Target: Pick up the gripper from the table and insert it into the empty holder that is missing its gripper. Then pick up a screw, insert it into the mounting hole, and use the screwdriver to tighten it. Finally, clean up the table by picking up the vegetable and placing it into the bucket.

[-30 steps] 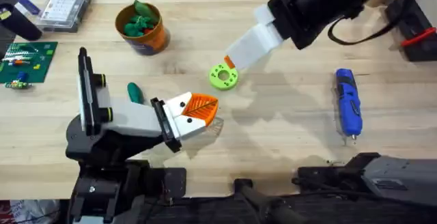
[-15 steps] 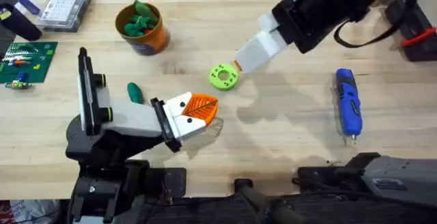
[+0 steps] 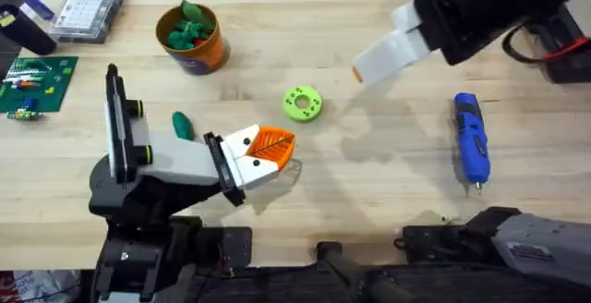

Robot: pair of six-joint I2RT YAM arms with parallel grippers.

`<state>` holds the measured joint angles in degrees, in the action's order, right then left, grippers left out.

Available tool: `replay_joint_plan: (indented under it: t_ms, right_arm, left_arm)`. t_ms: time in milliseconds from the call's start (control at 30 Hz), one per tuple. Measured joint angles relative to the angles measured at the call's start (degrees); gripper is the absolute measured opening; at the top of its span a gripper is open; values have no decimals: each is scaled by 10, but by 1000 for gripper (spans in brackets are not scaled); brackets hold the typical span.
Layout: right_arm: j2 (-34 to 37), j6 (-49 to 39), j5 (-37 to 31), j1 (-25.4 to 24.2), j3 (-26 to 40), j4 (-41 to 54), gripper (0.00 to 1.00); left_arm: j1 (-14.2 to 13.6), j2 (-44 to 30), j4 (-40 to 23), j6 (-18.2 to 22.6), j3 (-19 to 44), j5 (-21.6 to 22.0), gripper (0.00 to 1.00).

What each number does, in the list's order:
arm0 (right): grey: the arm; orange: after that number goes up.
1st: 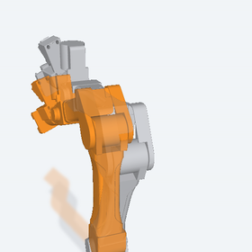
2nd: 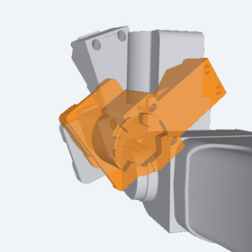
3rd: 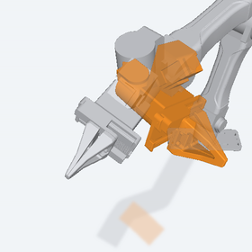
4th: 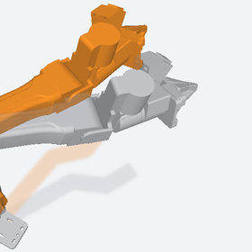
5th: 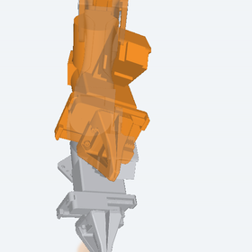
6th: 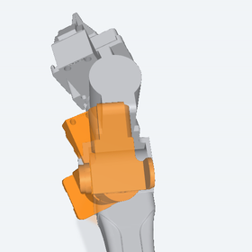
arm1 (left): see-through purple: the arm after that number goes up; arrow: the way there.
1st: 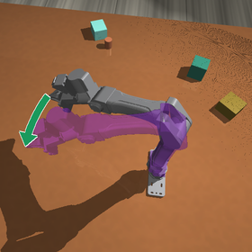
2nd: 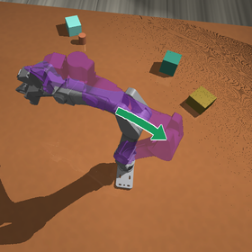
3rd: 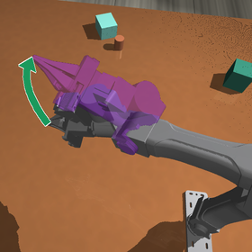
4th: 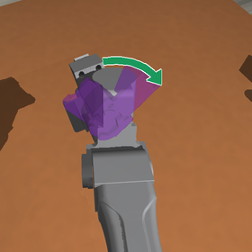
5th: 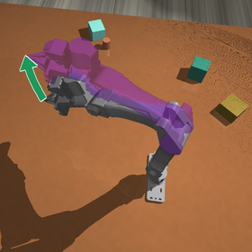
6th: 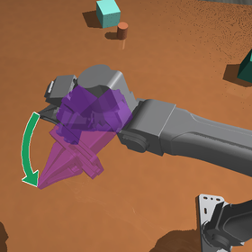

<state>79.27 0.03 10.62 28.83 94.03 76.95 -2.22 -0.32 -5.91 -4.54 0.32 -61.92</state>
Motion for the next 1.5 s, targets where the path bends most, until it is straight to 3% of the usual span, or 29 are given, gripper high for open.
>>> replay_joint_plan:
  t_ms: [633,867,1133,1333,1500]
  right_arm:
    - [-47,-4,-26,-279,-216,-69,986]
    - [-48,-4,-92,-314,-289,-168,986]
    - [-48,-6,-110,-376,-375,-222,986]
    - [-48,-34,-95,-443,-388,-243,986]
    - [-48,-63,-86,-467,-388,-243,986]
  left_arm:
    - [0,0,0,0,0,0,4]
    - [0,0,0,0,0,0,4]
    - [0,0,0,0,0,0,4]
    - [0,0,0,0,0,0,4]
    - [0,0,0,0,0,0,4]
